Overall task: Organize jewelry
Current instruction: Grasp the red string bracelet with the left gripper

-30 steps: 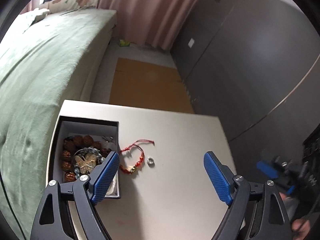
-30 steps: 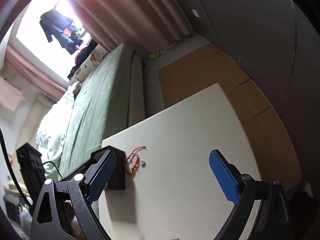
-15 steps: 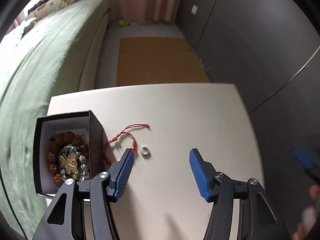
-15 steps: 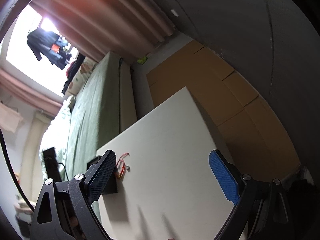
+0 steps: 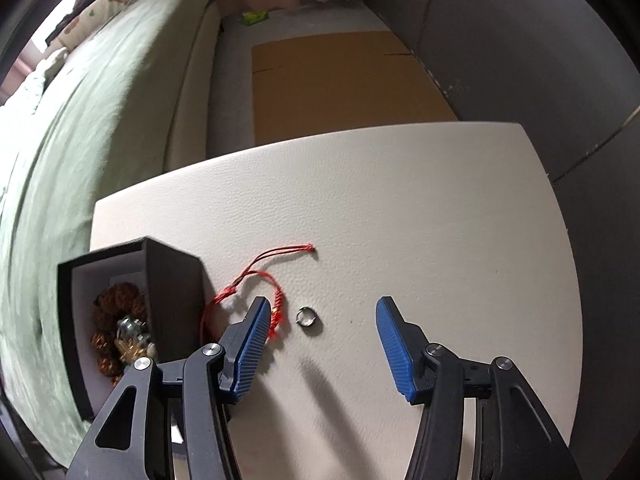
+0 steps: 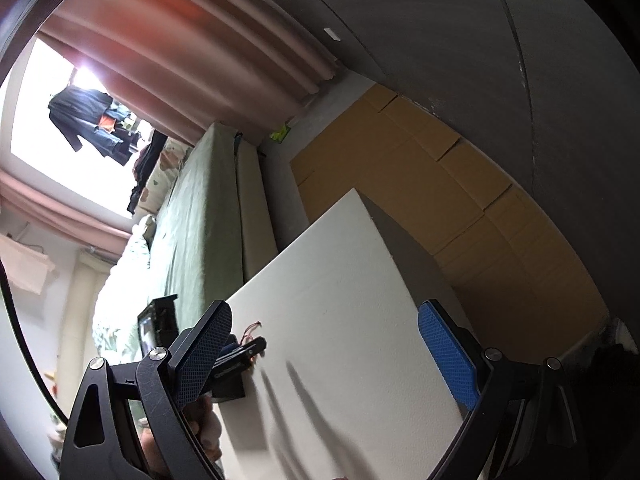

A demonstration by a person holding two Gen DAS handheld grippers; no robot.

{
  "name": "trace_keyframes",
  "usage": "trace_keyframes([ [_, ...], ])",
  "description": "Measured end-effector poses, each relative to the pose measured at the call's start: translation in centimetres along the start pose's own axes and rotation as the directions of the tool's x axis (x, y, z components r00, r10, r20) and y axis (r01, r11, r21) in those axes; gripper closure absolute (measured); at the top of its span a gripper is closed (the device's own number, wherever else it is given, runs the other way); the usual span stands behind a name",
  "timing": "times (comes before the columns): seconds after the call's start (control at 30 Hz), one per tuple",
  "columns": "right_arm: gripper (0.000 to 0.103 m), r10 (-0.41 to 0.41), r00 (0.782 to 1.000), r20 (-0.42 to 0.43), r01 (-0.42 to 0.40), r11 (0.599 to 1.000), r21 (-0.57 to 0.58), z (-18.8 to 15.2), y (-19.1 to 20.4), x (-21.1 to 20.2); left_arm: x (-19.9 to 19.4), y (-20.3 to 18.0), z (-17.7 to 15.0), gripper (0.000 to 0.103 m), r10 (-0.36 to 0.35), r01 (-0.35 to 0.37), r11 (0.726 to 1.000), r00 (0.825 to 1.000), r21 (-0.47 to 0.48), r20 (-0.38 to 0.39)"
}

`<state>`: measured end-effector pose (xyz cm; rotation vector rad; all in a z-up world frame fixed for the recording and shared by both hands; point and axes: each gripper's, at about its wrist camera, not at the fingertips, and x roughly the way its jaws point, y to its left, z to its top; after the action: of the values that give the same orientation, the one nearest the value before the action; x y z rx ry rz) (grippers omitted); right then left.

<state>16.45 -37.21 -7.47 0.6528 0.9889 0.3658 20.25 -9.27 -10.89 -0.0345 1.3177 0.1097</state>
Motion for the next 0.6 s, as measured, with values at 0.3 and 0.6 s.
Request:
trace_keyframes([
  [0.3,0.008,0.008,1.0,0.009,-0.008,1.0,0.022,0.0,-0.5,-0.4,1.8,0.1,-0.1,0.046,-0.003,0.004,1.0,0.999,0.027,-0.047],
  [0.6,0.008,0.006,1.0,0.006,-0.006,1.0,0.03,0.0,-0.3,-0.1,0.8,-1.7,-2.0,0.078,-0.105,0.11,0.992,0.992,0.057,-0.073],
])
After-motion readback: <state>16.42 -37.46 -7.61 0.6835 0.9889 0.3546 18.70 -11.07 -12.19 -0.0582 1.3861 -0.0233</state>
